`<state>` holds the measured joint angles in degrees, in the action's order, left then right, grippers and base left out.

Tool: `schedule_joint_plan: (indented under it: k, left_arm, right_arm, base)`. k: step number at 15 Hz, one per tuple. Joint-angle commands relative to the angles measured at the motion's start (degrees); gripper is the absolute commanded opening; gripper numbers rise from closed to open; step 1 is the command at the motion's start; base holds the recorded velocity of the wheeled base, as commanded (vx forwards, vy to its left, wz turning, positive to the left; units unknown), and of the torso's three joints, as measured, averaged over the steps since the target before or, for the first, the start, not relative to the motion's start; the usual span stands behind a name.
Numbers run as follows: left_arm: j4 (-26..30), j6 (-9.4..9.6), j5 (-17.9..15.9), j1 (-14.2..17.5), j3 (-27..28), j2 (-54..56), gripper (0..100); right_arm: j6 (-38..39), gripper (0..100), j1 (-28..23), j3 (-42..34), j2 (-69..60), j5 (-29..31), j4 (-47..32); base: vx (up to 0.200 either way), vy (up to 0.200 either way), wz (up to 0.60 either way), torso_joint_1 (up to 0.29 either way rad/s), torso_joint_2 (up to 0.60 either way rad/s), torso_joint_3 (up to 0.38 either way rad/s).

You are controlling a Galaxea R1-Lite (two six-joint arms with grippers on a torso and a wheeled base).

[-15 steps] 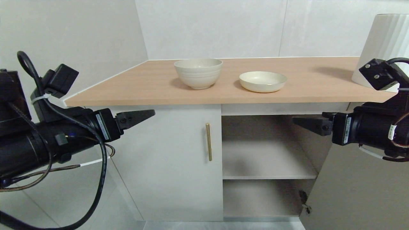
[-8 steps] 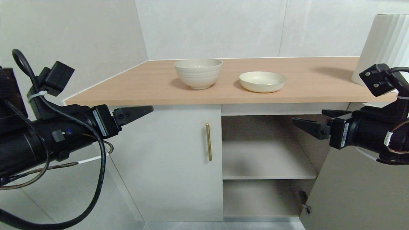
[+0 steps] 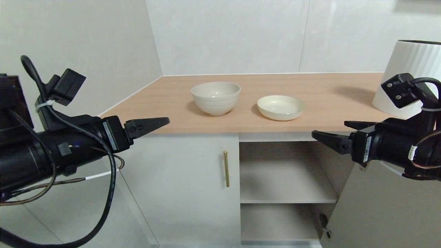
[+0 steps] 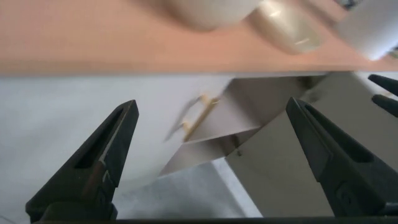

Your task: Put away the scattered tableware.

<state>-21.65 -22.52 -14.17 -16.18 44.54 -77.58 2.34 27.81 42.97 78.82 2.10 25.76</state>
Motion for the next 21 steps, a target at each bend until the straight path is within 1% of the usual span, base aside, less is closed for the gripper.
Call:
schedule_joint_plan:
  k: [1, 3, 5, 10, 11, 12, 13, 14, 15, 16, 17, 18, 19, 20, 21]
  left_arm:
    - [0.0, -0.07, 0.0, 0.0, 0.1, -0.7, 100]
    - [0.0, -0.07, 0.0, 0.0, 0.2, -1.2, 100]
    - [0.0, -0.07, -0.1, 0.0, 0.4, -1.7, 100]
    - [0.0, -0.34, 0.0, -0.1, 3.4, -5.1, 100]
    - [0.1, -0.34, 0.1, -0.1, 4.1, -5.9, 100]
    - [0.3, -0.34, 0.5, -0.1, 6.3, -8.0, 100]
    - [0.7, -0.34, 0.5, -0.2, 8.4, -9.7, 100]
    - [2.4, -0.34, 0.6, -0.3, 10.8, -11.2, 100]
    - [4.5, -0.34, 0.8, -0.3, 12.8, -12.2, 100]
    - [10.5, -0.51, 1.0, -0.8, 17.9, -14.4, 100]
    - [15.3, -1.65, 2.1, -1.1, 21.9, -16.0, 100]
    - [19.8, -3.5, 4.9, -2.2, 26.5, -18.7, 100]
    - [21.9, -5.52, 8.6, -3.1, 29.5, -21.4, 100]
    - [22.8, -7.54, 13.8, -4.7, 32.2, -25.1, 100]
    - [22.6, -8.86, 19.4, -6.0, 34.2, -29.0, 100]
  right_arm:
    - [0.0, 100, -0.1, 0.0, 0.4, 0.0, 0.0]
    - [0.0, 100, -0.1, 0.1, 0.5, 0.0, 0.1]
    - [0.0, 100, -0.9, -0.1, 0.9, -0.1, 1.8]
    - [0.1, 100, -2.2, -0.5, 3.7, -0.1, 5.4]
    - [0.1, 100, -2.6, -0.8, 4.3, -0.2, 6.9]
    - [0.1, 100, -2.8, 0.1, 6.9, 0.3, 10.9]
    - [0.2, 100, -2.9, 3.3, 9.6, 1.9, 11.0]
    - [0.3, 100, -2.8, 7.1, 11.5, 4.9, 8.3]
    - [0.7, 100, -2.8, 10.5, 13.3, 6.8, 4.7]
    - [4.3, 100, -2.8, 15.9, 15.5, 8.3, -3.3]
    - [9.2, 100, -2.8, 19.7, 17.0, 8.5, -8.4]
    - [12.5, 100, -2.8, 23.4, 18.5, 9.8, -13.3]
    - [13.7, 100, -2.8, 25.2, 19.4, 11.5, -15.7]
    - [14.5, 100, -2.8, 26.1, 21.1, 13.5, -16.0]
    - [14.5, 100, -2.7, 26.3, 22.4, 15.6, -15.8]
  base:
    - [0.0, 0.0, 0.0, 0.163, -0.5, -0.295]
    - [0.0, 0.0, 0.0, 0.183, -0.46, -0.298]
    - [0.0, 0.0, 0.0, 0.188, -0.48, -0.286]
    - [0.0, 0.0, 0.0, 0.203, -0.48, -0.282]
    - [0.0, 0.0, 0.0, 0.159, -0.37, -0.212]
    - [0.0, 0.0, 0.0, 0.085, -0.21, -0.119]
    - [0.0, 0.0, 0.0, 0.061, -0.1, -0.061]
    - [0.0, 0.0, 0.0, 0.032, -0.06, -0.041]
    - [0.0, 0.0, 0.0, 0.0, 0.0, 0.0]
    - [0.0, 0.0, 0.0, 0.0, 0.0, 0.0]
    - [0.0, 0.0, 0.0, 0.0, 0.0, 0.0]
    - [0.0, 0.0, 0.0, 0.0, 0.0, 0.0]
    - [0.0, 0.0, 0.0, 0.0, 0.0, 0.0]
    - [0.0, 0.0, 0.0, 0.0, 0.0, 0.0]
    - [0.0, 0.0, 0.0, 0.0, 0.0, 0.0]
